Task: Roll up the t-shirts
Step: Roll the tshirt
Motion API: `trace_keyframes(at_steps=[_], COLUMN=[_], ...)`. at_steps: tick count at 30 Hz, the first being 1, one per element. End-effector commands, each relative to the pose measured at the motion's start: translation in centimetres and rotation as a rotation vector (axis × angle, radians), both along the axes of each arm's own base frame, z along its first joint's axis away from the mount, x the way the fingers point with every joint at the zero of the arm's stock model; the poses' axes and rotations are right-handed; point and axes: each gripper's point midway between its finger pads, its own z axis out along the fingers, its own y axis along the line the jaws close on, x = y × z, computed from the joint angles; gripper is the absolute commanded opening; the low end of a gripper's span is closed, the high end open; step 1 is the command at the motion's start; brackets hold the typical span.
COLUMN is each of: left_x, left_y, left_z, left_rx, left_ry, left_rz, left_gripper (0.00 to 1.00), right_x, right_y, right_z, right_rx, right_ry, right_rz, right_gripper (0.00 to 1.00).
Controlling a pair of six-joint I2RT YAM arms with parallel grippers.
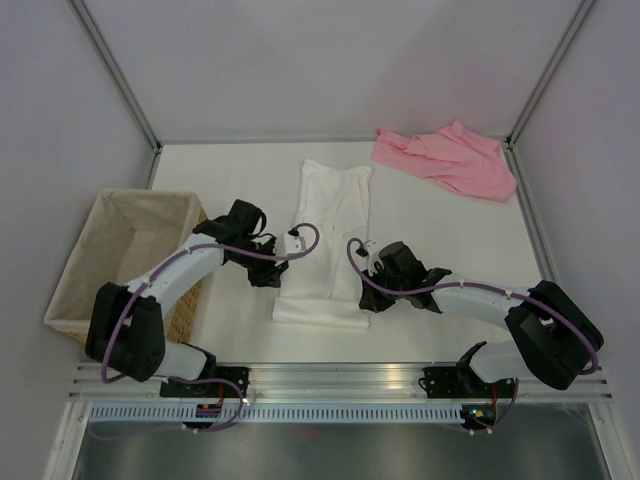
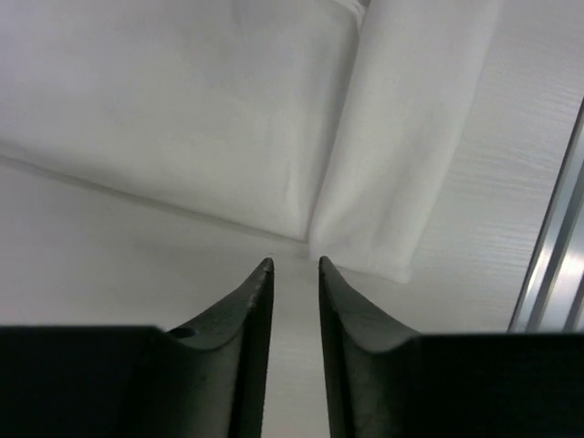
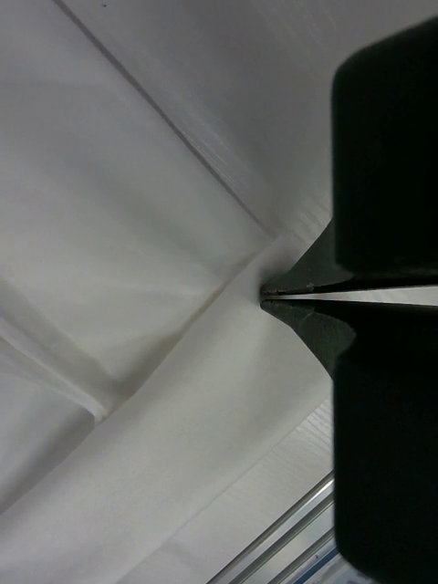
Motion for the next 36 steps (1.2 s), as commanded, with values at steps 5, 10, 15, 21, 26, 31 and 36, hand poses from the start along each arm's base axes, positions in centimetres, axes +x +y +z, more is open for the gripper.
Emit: trace_keyframes(at_steps=[5,10,15,21,26,31,36], left_x=[-2.2,-5.3,-5.1,-5.5,-6.3,-6.0,-5.9], left_y=[-0.1,-0.6,-1.4,-1.1,-0.1,-0.2,-0.6], left_z=[0.5,-1.4,-3.2,-5.4,-6.8,-6.6,-5.8], left_rx=[0.002,0.014,0.056,0.12,0.161,0.162,0.15], left_ry=[-0.34,-0.382,-0.4,-0.371,-0.349,-0.346,-0.306], left_rz=[-0.144,-0.262,-0.273,-0.296,-0.302,-0.256,-0.192], left_gripper=[0.48,0.59,0.6,0.58,0.5,0.27,0.05], right_x=[1.1,0.3,0.4,0.1,0.6,2.6,2.4], right_y=[0.3,-0.1,-0.1,-0.3,0.1,0.9,0.6], right_z=[1.3,1.3,1.5,1.0,2.5,8.3,11.4], right_rx=[0.029,0.046,0.071,0.074,0.103,0.141,0.088], right_ry=[-0.075,-0.074,-0.094,-0.086,-0.144,-0.385,-0.626], right_rz=[-0.018,-0.02,-0.037,-0.048,-0.025,0.093,0.327], right_gripper=[0.1,0.13,0.14,0.14,0.17,0.32,0.46])
